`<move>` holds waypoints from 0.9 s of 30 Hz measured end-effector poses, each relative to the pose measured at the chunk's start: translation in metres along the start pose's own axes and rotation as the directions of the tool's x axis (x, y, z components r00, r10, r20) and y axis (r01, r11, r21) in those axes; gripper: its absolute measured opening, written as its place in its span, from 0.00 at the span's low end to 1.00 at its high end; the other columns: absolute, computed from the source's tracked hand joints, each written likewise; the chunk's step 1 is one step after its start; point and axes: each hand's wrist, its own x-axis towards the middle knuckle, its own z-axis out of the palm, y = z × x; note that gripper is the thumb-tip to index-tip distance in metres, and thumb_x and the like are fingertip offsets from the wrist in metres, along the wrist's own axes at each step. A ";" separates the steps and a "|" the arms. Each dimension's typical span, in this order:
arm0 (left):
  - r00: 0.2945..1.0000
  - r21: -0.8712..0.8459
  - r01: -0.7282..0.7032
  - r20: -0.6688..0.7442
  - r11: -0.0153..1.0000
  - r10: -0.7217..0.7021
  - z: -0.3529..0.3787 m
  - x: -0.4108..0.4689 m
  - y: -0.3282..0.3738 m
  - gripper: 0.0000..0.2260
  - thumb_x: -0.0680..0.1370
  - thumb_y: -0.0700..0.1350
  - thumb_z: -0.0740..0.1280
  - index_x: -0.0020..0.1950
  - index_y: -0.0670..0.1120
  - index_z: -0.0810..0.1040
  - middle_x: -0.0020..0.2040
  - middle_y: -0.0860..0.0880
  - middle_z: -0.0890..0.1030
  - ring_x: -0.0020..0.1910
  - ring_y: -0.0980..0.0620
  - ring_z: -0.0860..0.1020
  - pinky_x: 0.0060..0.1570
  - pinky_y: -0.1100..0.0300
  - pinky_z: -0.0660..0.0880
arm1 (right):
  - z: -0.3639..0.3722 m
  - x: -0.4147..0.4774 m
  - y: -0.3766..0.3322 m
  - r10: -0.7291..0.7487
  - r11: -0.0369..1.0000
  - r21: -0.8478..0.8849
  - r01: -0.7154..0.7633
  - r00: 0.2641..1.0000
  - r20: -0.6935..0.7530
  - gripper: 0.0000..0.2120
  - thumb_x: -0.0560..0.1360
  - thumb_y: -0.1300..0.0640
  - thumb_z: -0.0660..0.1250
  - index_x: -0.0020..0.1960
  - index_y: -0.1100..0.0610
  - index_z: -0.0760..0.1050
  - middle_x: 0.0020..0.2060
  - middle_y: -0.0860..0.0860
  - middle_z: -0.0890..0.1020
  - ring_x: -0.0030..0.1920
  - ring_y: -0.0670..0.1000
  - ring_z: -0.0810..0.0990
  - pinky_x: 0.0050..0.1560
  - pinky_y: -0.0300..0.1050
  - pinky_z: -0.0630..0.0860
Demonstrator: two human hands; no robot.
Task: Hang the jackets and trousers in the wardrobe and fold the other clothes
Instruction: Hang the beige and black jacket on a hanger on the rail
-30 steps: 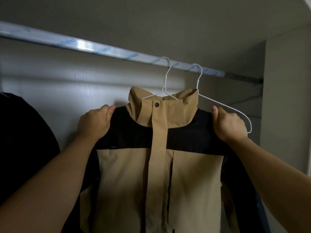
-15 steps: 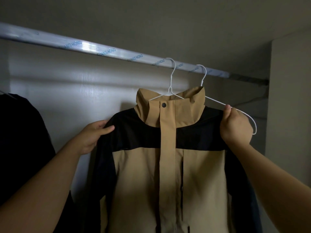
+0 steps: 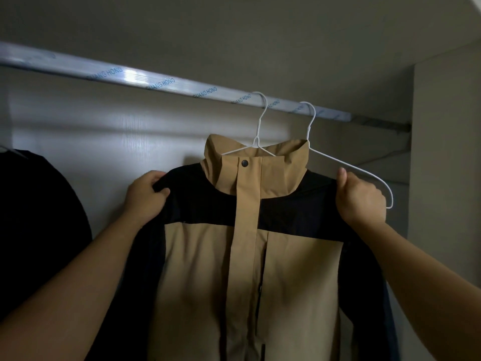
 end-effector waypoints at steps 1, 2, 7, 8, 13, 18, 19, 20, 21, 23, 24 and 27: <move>0.998 0.044 -0.062 0.000 0.997 0.062 0.003 -0.001 0.010 0.17 0.74 0.34 0.68 0.60 0.49 0.81 0.55 0.49 0.83 0.55 0.46 0.81 0.60 0.48 0.77 | -0.001 -0.001 -0.004 -0.032 0.999 -0.012 0.032 0.999 -0.033 0.25 0.82 0.37 0.39 0.41 0.50 0.64 0.35 0.54 0.74 0.35 0.60 0.72 0.40 0.52 0.67; 0.991 0.086 -0.135 0.004 0.987 0.135 0.008 -0.003 0.020 0.19 0.74 0.34 0.67 0.62 0.50 0.80 0.56 0.49 0.83 0.56 0.46 0.80 0.60 0.48 0.77 | -0.003 -0.002 -0.010 -0.077 0.997 -0.017 0.076 0.994 -0.073 0.23 0.82 0.37 0.40 0.40 0.49 0.63 0.34 0.52 0.72 0.33 0.58 0.70 0.39 0.50 0.65; 0.914 0.289 -0.386 -0.007 0.876 0.406 0.039 -0.008 0.060 0.12 0.85 0.48 0.58 0.55 0.45 0.80 0.50 0.47 0.83 0.50 0.44 0.78 0.55 0.47 0.73 | -0.003 -0.003 -0.044 -0.249 0.968 -0.040 0.246 0.963 -0.099 0.20 0.84 0.39 0.45 0.40 0.48 0.63 0.37 0.51 0.78 0.40 0.59 0.79 0.37 0.47 0.64; 0.917 0.305 -0.377 -0.007 0.875 0.398 0.041 -0.008 0.063 0.15 0.85 0.49 0.56 0.51 0.44 0.80 0.46 0.47 0.81 0.48 0.44 0.77 0.52 0.48 0.72 | -0.003 -0.003 -0.046 -0.249 0.968 -0.044 0.245 0.964 -0.095 0.21 0.84 0.39 0.44 0.40 0.48 0.64 0.37 0.52 0.79 0.39 0.59 0.79 0.36 0.47 0.64; 0.924 0.289 -0.366 -0.003 0.885 0.383 0.039 -0.003 0.059 0.17 0.86 0.49 0.55 0.42 0.44 0.75 0.38 0.49 0.77 0.40 0.45 0.75 0.47 0.48 0.72 | -0.007 0.001 -0.043 -0.295 0.954 -0.090 0.286 0.949 -0.114 0.22 0.84 0.39 0.44 0.39 0.50 0.64 0.31 0.52 0.80 0.32 0.60 0.79 0.33 0.45 0.62; 0.920 0.344 -0.340 -0.071 0.876 0.385 0.043 -0.008 0.063 0.18 0.85 0.49 0.54 0.44 0.43 0.78 0.38 0.48 0.79 0.40 0.46 0.76 0.49 0.50 0.71 | -0.007 -0.001 -0.043 -0.276 0.959 -0.102 0.266 0.957 -0.094 0.24 0.83 0.38 0.41 0.38 0.49 0.63 0.29 0.50 0.75 0.29 0.58 0.73 0.32 0.46 0.61; 0.926 0.345 -0.322 -0.080 0.881 0.370 0.044 -0.007 0.066 0.18 0.85 0.49 0.54 0.43 0.44 0.77 0.37 0.49 0.78 0.40 0.46 0.76 0.51 0.49 0.71 | -0.008 -0.001 -0.044 -0.267 0.961 -0.098 0.259 0.960 -0.083 0.24 0.83 0.37 0.40 0.37 0.49 0.62 0.28 0.48 0.72 0.28 0.57 0.70 0.32 0.46 0.60; 0.931 0.341 -0.310 -0.082 0.888 0.356 0.046 -0.006 0.070 0.18 0.85 0.49 0.53 0.42 0.46 0.75 0.36 0.50 0.77 0.39 0.47 0.75 0.52 0.49 0.71 | -0.009 0.000 -0.046 -0.261 0.963 -0.092 0.254 0.963 -0.071 0.24 0.83 0.37 0.39 0.37 0.49 0.61 0.28 0.47 0.71 0.28 0.55 0.68 0.32 0.46 0.60; 0.934 0.338 -0.305 -0.075 0.890 0.349 0.048 -0.005 0.073 0.17 0.85 0.49 0.52 0.42 0.47 0.74 0.36 0.51 0.77 0.40 0.47 0.75 0.53 0.49 0.71 | -0.010 0.000 -0.047 -0.261 0.963 -0.090 0.255 0.963 -0.061 0.24 0.83 0.37 0.39 0.37 0.49 0.61 0.29 0.48 0.72 0.28 0.56 0.70 0.32 0.46 0.61; 0.936 0.320 -0.315 -0.052 0.893 0.349 0.052 -0.003 0.078 0.15 0.86 0.48 0.51 0.44 0.49 0.72 0.39 0.50 0.77 0.41 0.46 0.76 0.55 0.47 0.71 | -0.011 -0.001 -0.050 -0.280 0.958 -0.081 0.275 0.958 -0.062 0.23 0.84 0.38 0.43 0.39 0.49 0.64 0.33 0.51 0.78 0.34 0.59 0.77 0.34 0.47 0.66; 0.936 0.303 -0.317 -0.050 0.899 0.347 0.054 -0.002 0.079 0.15 0.86 0.47 0.51 0.45 0.49 0.72 0.40 0.50 0.78 0.42 0.46 0.76 0.56 0.47 0.71 | -0.012 -0.002 -0.053 -0.294 0.955 -0.065 0.290 0.954 -0.064 0.22 0.84 0.40 0.44 0.40 0.49 0.65 0.35 0.52 0.79 0.37 0.60 0.79 0.36 0.48 0.68; 0.942 0.286 -0.303 -0.057 0.909 0.332 0.057 0.000 0.081 0.15 0.86 0.50 0.50 0.47 0.50 0.73 0.41 0.51 0.78 0.43 0.47 0.77 0.56 0.48 0.69 | -0.014 -0.002 -0.061 -0.350 0.935 0.049 0.351 0.936 -0.025 0.18 0.85 0.43 0.46 0.42 0.48 0.64 0.39 0.52 0.80 0.42 0.60 0.79 0.43 0.50 0.65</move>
